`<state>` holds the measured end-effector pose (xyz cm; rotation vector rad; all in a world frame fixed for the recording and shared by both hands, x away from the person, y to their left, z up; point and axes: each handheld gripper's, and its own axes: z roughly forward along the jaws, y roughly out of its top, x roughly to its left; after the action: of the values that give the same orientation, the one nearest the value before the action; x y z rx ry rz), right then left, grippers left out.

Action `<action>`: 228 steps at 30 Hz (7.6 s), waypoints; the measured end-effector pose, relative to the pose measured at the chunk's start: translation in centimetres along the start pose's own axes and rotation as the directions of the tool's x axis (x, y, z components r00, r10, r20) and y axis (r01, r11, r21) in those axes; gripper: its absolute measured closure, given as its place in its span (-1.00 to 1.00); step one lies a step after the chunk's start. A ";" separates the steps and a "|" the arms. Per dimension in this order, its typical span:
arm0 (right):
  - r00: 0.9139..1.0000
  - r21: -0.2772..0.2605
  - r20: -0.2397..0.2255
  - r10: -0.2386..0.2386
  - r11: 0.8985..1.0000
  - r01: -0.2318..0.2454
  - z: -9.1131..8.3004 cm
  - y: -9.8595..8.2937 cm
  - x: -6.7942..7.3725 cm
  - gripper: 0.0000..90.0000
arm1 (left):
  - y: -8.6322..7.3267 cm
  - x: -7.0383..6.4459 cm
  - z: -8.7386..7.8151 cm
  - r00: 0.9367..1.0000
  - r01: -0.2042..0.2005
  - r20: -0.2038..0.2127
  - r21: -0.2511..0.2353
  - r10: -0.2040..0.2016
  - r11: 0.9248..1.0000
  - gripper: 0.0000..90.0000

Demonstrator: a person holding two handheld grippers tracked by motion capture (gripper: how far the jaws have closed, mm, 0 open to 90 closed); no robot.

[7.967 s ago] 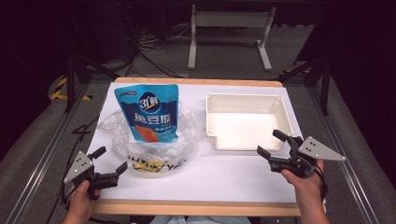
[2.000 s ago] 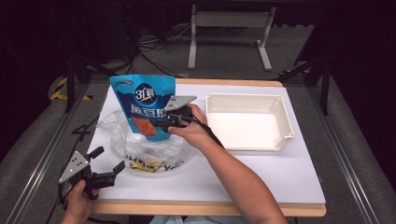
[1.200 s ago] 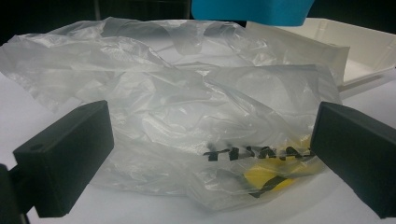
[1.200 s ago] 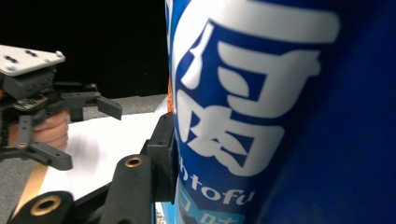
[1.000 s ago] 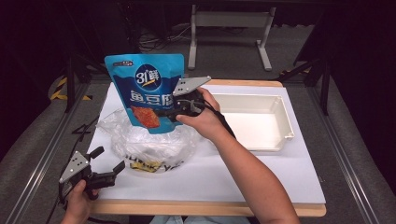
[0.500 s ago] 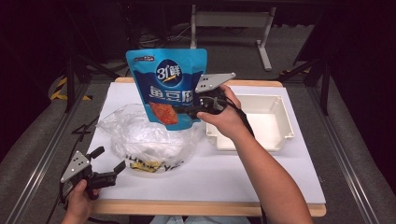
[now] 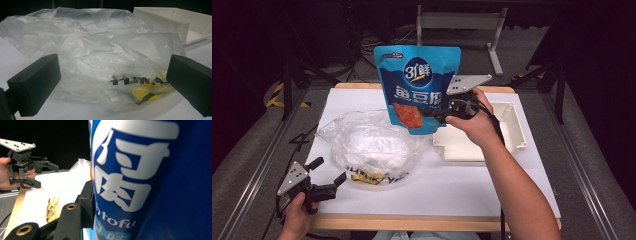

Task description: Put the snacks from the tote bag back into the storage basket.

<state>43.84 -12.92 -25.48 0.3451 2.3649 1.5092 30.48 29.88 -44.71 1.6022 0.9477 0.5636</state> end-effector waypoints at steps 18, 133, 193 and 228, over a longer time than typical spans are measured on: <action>0.995 0.010 0.101 0.027 1.000 -0.028 -5.8 -1.9 -2.3 0.21 | -0.1 0.0 0.1 1.000 0.001 -0.008 0.011 -0.001 1.000 -1.00; 0.968 0.280 0.198 0.151 0.938 -0.204 -6.8 -15.5 -9.6 0.05 | -0.2 0.1 0.2 1.000 0.007 -0.016 0.021 -0.007 1.000 -1.00; 0.914 -0.046 0.338 0.226 0.973 -0.224 -18.3 -12.6 -2.6 -0.40 | -0.4 -0.3 0.0 1.000 -0.005 -0.015 0.038 0.005 0.999 -1.00; 0.969 -0.100 0.205 0.140 0.988 -0.122 -12.5 -11.9 6.6 -0.54 | -0.2 -0.5 0.3 1.000 -0.014 -0.004 0.033 0.015 0.999 -1.00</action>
<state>32.49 -25.85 -32.26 0.6194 2.1415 1.5427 30.39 29.32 -44.90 1.6387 0.9537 0.5647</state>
